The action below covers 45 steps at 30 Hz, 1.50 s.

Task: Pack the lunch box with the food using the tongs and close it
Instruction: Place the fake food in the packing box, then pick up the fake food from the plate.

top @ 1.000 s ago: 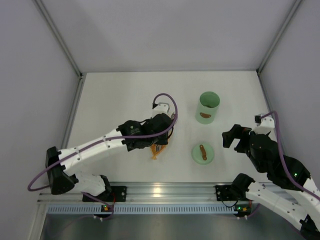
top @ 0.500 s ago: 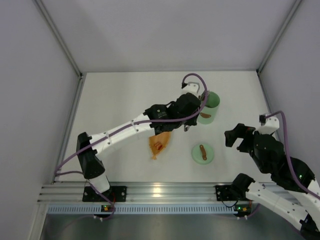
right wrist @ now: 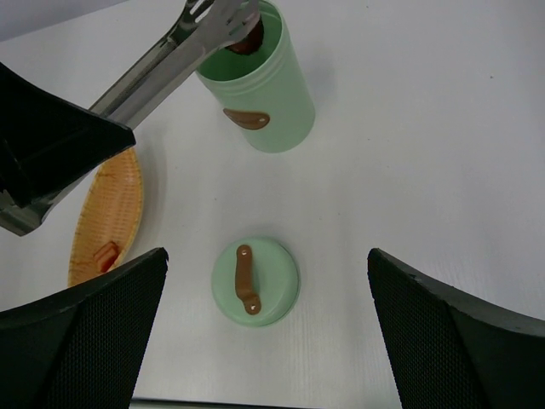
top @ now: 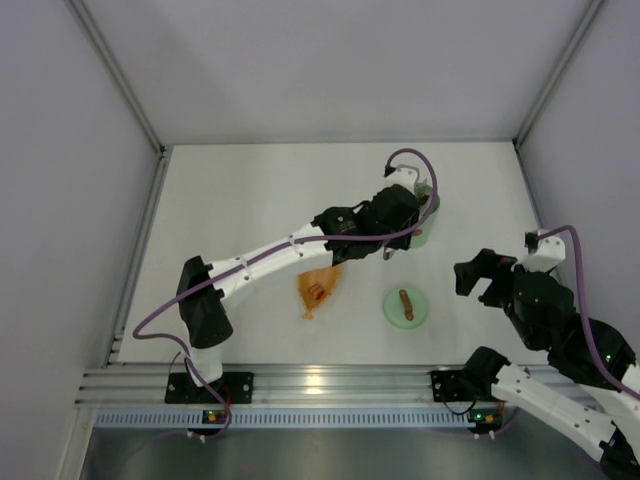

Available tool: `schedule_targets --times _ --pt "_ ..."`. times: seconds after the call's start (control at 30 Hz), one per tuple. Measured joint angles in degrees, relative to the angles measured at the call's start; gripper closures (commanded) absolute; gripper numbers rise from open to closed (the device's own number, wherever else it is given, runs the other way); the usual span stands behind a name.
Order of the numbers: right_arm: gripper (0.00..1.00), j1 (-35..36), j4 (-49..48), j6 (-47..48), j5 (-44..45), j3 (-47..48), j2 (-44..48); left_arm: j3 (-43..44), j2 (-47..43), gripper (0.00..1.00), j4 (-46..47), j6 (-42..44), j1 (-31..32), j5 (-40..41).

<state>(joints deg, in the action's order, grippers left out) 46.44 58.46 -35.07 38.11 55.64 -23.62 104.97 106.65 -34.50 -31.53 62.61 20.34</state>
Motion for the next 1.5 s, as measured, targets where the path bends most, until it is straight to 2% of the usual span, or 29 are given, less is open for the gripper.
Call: schedule_targets --times 0.1,0.53,0.63,0.8,1.0,1.23,1.5 --pt "0.01 0.00 0.00 0.00 0.02 0.00 0.00 0.26 0.00 0.47 0.07 0.28 0.00 0.00" --pt "0.01 0.00 0.02 0.07 0.04 0.11 -0.02 -0.63 -1.97 0.48 -0.31 0.39 0.00 0.00" --pt "0.00 0.00 0.11 0.07 0.07 0.66 -0.02 -3.82 -6.95 0.48 -0.85 0.13 0.00 0.04" --pt "0.01 0.00 0.00 0.09 0.04 0.72 -0.07 -13.03 -20.74 0.48 -2.71 -1.36 0.00 0.28" --pt "0.00 0.00 -0.04 0.15 -0.24 0.72 -0.85 -21.29 -33.83 0.49 -9.38 -4.33 0.00 0.26" --pt "0.00 0.00 -0.11 0.70 -2.19 0.96 -5.01 -31.52 -42.16 0.49 -21.57 -9.40 0.00 -0.17" --pt "0.00 0.00 -0.52 2.49 -4.37 1.16 -10.71 -36.22 -48.48 0.49 -31.45 -13.25 0.00 -1.75"
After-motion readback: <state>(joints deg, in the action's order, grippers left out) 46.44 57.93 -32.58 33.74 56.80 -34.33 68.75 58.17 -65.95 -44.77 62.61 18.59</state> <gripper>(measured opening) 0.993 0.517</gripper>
